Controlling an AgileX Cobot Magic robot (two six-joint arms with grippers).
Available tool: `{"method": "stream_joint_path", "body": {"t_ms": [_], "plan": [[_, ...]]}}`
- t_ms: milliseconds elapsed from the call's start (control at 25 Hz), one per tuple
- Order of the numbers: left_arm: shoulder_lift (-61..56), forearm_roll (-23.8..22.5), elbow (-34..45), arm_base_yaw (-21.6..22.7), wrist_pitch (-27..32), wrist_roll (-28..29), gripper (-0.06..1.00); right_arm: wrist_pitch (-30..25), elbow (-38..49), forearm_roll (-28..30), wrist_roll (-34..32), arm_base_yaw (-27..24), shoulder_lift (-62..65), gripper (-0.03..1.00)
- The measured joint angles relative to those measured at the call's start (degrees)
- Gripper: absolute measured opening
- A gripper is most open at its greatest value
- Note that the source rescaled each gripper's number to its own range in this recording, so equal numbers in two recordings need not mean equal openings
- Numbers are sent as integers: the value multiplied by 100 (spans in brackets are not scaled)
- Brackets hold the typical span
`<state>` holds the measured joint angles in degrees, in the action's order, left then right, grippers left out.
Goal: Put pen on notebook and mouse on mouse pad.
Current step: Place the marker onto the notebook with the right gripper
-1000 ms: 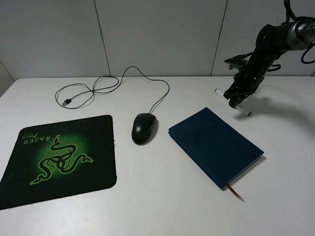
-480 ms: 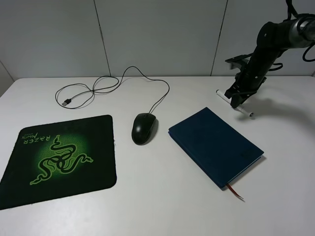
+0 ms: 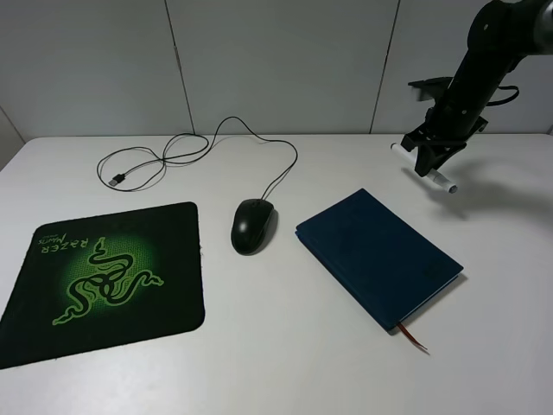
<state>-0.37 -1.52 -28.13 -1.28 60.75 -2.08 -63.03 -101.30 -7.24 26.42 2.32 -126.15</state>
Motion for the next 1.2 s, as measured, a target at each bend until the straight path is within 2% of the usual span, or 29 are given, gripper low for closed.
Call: {"method": "stream_joint_path", "body": {"t_ms": [320, 480, 720, 880, 1080, 1200], "plan": [[0, 0, 0, 0, 0, 0, 100, -614, 0, 0, -285, 0, 446, 1], [0, 0, 0, 0, 0, 0, 100, -627, 50, 73, -376, 107, 674, 1], [0, 0, 0, 0, 0, 0, 100, -629, 108, 331, -588, 542, 1046, 1], [0, 0, 0, 0, 0, 0, 100, -629, 475, 357, -693, 760, 1315, 1], [0, 0, 0, 0, 0, 0, 100, -629, 1276, 245, -723, 799, 1739, 1], [0, 0, 0, 0, 0, 0, 100, -418, 1773, 221, -727, 799, 2046, 1]]}}
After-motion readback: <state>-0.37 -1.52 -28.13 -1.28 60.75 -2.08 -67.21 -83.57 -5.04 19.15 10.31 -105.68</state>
